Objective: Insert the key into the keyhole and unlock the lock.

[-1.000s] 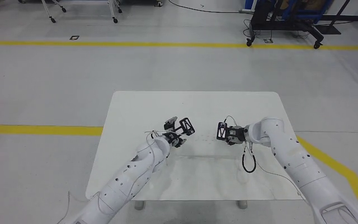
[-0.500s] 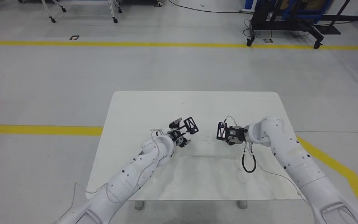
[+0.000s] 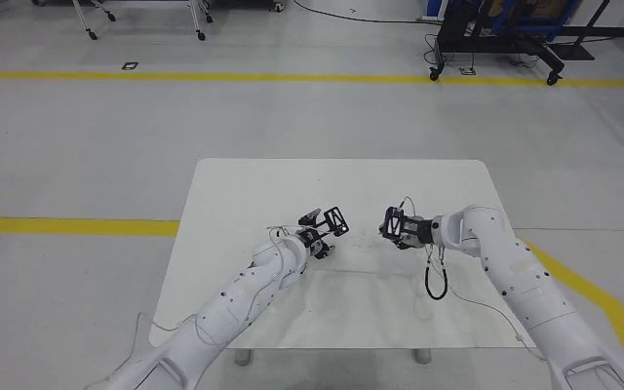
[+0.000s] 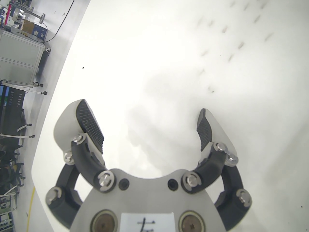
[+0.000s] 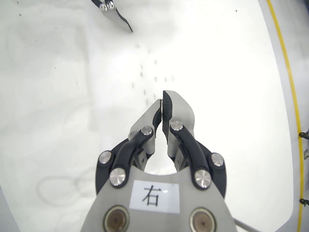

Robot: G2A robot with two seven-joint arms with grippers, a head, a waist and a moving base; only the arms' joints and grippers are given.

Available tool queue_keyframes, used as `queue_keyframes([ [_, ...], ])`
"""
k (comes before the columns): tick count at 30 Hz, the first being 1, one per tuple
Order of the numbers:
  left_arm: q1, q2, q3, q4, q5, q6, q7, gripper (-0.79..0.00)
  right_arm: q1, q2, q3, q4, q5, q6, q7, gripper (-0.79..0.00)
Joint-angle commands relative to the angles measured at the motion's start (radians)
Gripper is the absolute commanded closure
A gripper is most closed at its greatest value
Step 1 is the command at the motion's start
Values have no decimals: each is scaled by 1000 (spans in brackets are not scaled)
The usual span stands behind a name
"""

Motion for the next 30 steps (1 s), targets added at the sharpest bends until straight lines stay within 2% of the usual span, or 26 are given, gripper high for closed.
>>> queue_keyframes([
  [1,0,-1,-5,-4,-2,1,9,-785,-8,7,23,-1,7,-16,-45,0],
  [5,17,9,-38,-74,11,5,19,-785,-31,22,57,-17,28,-29,-126,0],
  [9,84,44,-111,-237,59,-11,-22,-785,-44,32,56,-31,45,-29,-170,0],
  [17,84,44,-111,-237,59,-11,-22,-785,-44,32,56,-31,45,-29,-170,0],
  [19,114,50,-155,-258,-35,-27,55,-785,-50,29,53,-36,66,-19,-183,0],
  [22,171,81,-314,-278,-244,-170,207,-785,-34,19,45,-13,175,-29,-220,0],
  [24,205,107,-428,-272,-384,-345,281,-785,-7,13,1,15,305,-29,-241,0],
  [26,219,130,-520,-242,-496,-517,299,-785,35,13,-50,53,425,-29,-219,0],
  [29,229,156,-603,-209,-554,-664,264,-785,88,16,-130,74,592,-29,-189,0],
  [30,230,158,-609,-208,-560,-673,259,-785,102,19,-151,82,646,-29,-179,0],
])
